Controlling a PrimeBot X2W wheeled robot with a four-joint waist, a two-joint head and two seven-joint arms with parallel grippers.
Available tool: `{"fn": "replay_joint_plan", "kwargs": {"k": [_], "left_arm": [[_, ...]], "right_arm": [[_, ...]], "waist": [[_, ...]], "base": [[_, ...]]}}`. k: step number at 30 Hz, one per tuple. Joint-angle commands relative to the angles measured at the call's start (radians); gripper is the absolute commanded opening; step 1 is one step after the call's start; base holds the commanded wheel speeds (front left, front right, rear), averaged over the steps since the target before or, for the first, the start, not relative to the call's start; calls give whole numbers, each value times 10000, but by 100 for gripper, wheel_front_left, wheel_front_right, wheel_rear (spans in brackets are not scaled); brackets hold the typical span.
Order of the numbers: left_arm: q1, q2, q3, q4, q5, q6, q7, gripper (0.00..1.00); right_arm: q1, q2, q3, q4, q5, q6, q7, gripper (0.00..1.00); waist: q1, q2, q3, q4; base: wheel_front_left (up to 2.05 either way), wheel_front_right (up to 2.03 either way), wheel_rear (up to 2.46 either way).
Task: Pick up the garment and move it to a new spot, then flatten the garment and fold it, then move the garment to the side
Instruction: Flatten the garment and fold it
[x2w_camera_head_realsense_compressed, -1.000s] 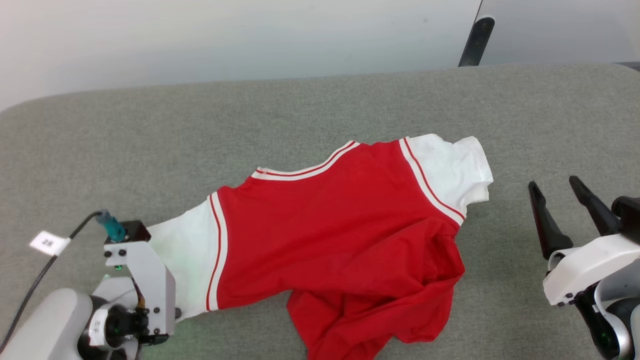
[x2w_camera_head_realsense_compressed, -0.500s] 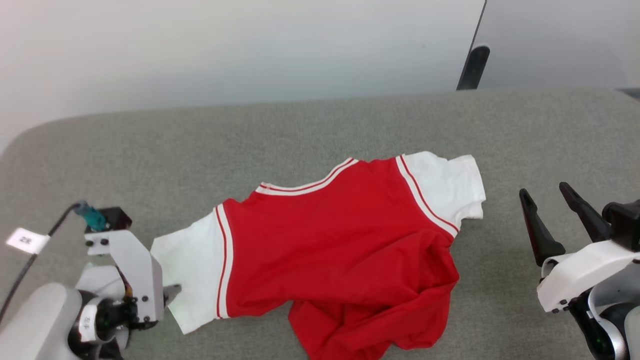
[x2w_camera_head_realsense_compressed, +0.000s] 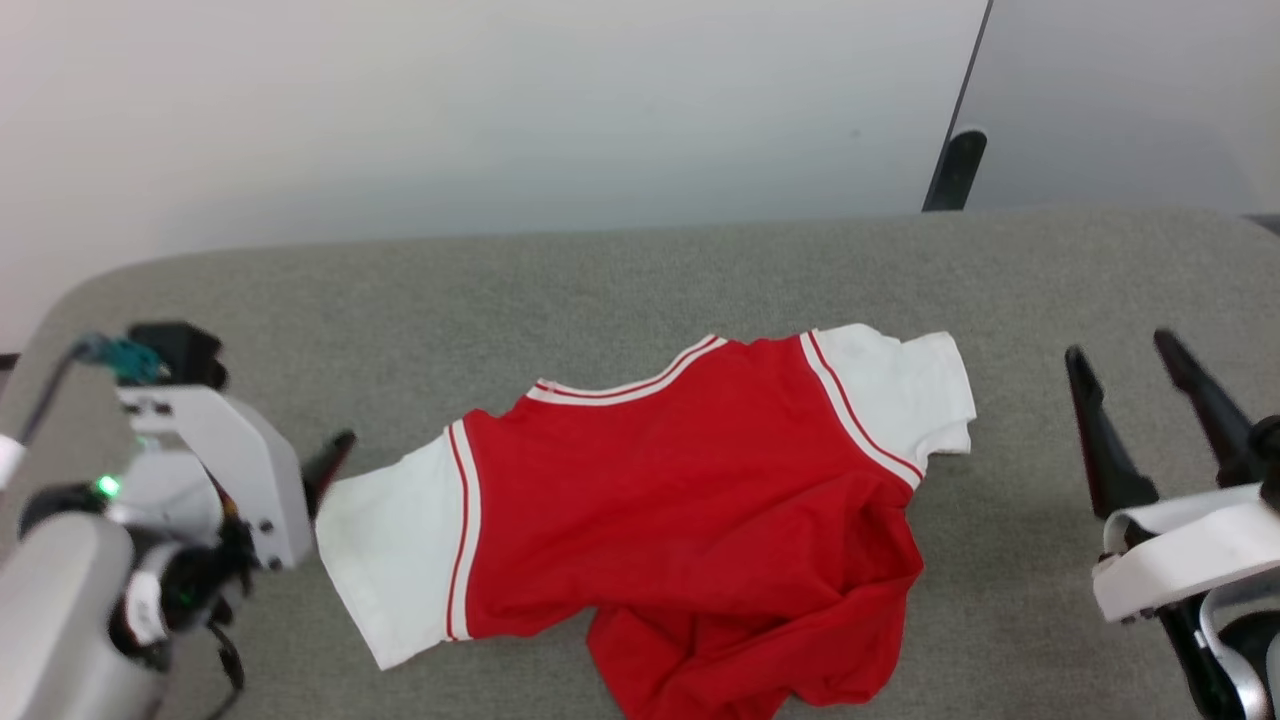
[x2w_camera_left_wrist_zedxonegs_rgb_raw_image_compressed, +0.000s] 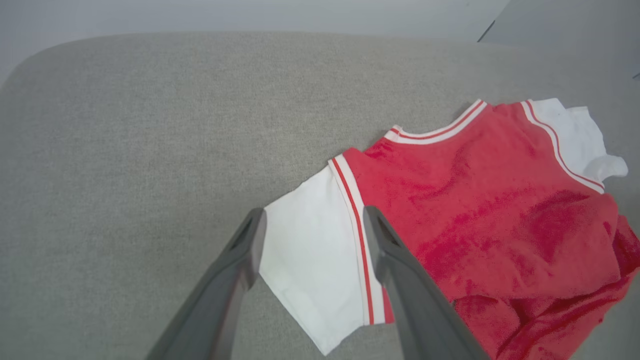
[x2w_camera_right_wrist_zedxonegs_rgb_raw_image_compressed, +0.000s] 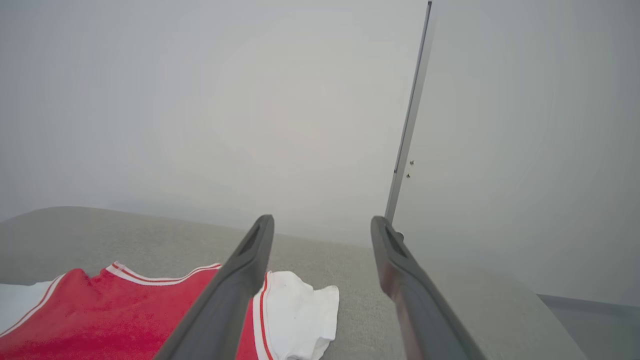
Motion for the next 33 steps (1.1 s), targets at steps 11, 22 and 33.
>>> {"fn": "replay_joint_plan", "kwargs": {"k": [11,22,33], "left_arm": [[-1379,497,9,1965,-511,-490,1390,100],[-1399,683,-316,3380,-647,-30,2756,100],[-1660,-138,-399,3815,-1102,-15,2953,0]], "right_arm": [[-642,145,3,-663,-310,-15,-547,100],[-827,154,-29,-665,-353,-15,-475,100],[-1356,-665,824,-494,640,-18,1016,100]], "waist": [[0,0,1905,-1001],[0,0,2504,-1198],[0,0,2585,-709]], "base": [[0,0,0],[0,0,0],[0,0,0]]}}
